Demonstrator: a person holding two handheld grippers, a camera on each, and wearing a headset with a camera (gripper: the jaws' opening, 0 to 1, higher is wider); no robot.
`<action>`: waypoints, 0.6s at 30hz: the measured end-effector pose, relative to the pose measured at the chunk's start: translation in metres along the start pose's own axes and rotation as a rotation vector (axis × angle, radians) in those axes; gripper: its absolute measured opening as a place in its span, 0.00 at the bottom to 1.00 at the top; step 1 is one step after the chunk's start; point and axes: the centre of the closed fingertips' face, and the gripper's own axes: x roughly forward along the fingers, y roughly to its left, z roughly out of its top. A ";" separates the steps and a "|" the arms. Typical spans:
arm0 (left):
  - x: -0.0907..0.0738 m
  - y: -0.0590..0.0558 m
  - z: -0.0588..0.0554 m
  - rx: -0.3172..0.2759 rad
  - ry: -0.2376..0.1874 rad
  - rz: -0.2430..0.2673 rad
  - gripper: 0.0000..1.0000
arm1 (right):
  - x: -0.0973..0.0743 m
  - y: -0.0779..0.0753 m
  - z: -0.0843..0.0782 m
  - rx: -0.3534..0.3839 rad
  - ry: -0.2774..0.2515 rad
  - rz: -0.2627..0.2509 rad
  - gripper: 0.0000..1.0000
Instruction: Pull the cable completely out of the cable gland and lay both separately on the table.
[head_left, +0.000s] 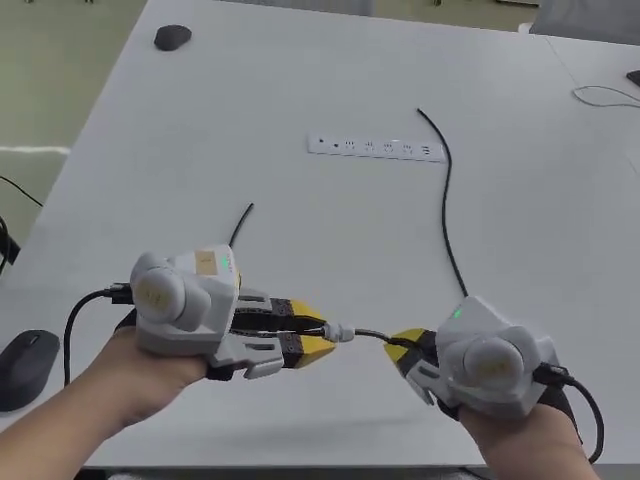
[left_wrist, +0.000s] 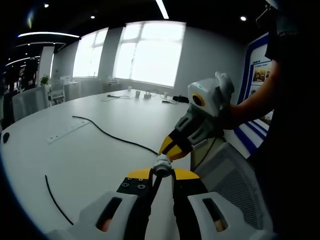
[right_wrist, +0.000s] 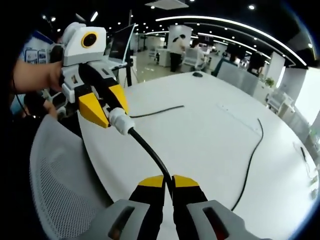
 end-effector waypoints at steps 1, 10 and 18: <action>0.000 0.000 0.001 -0.006 -0.006 0.000 0.15 | 0.001 -0.002 -0.003 0.015 0.007 -0.004 0.00; 0.000 0.002 0.005 0.010 -0.024 0.008 0.15 | 0.004 -0.021 -0.032 0.194 0.069 -0.046 0.00; 0.003 0.000 0.001 0.009 -0.015 0.005 0.15 | 0.008 -0.018 -0.043 0.237 0.096 -0.042 0.00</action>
